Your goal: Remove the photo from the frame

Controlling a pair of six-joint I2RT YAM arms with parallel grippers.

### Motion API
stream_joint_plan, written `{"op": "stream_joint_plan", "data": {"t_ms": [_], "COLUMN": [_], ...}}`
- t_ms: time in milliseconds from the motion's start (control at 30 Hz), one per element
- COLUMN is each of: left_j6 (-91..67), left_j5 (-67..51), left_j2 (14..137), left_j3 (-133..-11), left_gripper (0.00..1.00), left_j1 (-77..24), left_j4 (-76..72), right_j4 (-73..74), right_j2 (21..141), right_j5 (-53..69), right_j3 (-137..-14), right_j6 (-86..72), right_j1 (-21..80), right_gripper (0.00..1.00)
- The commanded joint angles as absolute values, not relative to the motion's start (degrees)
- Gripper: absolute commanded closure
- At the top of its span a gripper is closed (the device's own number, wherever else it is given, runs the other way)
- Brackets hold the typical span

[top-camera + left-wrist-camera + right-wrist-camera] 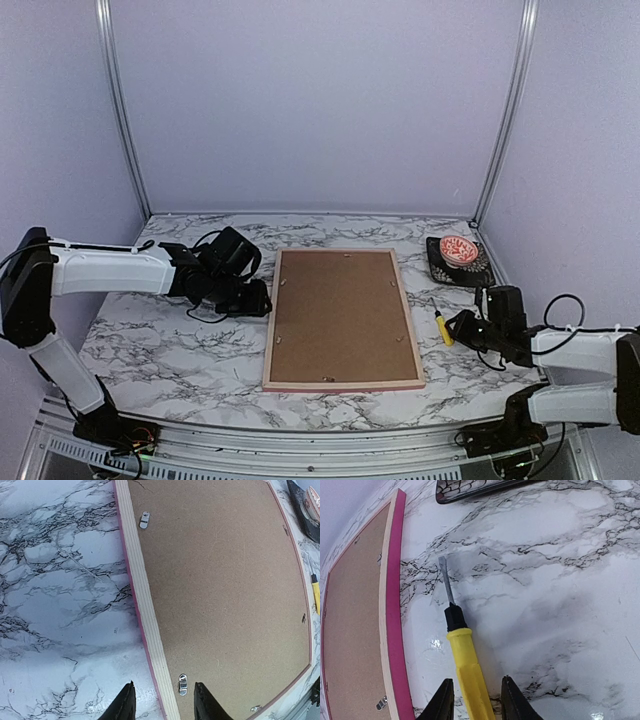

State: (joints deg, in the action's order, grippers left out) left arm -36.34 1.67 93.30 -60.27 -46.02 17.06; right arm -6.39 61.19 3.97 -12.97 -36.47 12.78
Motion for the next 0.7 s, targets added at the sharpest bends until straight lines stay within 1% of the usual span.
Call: {"op": "stream_joint_plan", "data": {"t_ms": [0,333,400,467,567,633,667], "left_j6": [-35.28,-34.91,-34.07,-33.30,-31.74,-29.99,-29.03], "left_j5": [1.41,1.12,1.20,1.42,2.46,4.21,5.40], "left_j2": [94.47,94.53,94.51,94.25,93.50,92.81,92.55], "left_j3": [-61.87,-61.87,-62.04,-62.05,-62.12,-62.29,-62.45], "left_gripper": [0.60,0.60,0.60,0.57,0.53,0.49,0.45], "left_j1": [-45.61,-45.12,-45.15,-45.17,-45.48,-46.35,-47.10], "left_j4": [18.46,18.40,18.38,18.32,18.16,18.11,18.24], "right_j4": [-2.72,11.31,13.92,16.61,19.56,20.34,21.37], "right_j2": [61.05,61.93,63.04,65.24,68.95,71.51,72.90], "right_j5": [3.60,2.72,2.30,1.91,1.81,2.64,2.86], "right_j3": [-17.71,-29.73,-32.46,-35.87,-41.57,-44.29,-46.03], "right_j6": [-35.79,-29.18,-28.11,-27.16,-26.44,-26.02,-26.07], "right_j1": [12.32,12.85,14.64,17.00,20.82,22.73,23.37], "right_gripper": [0.68,0.64,0.61,0.58,0.57,0.54,0.53]}}
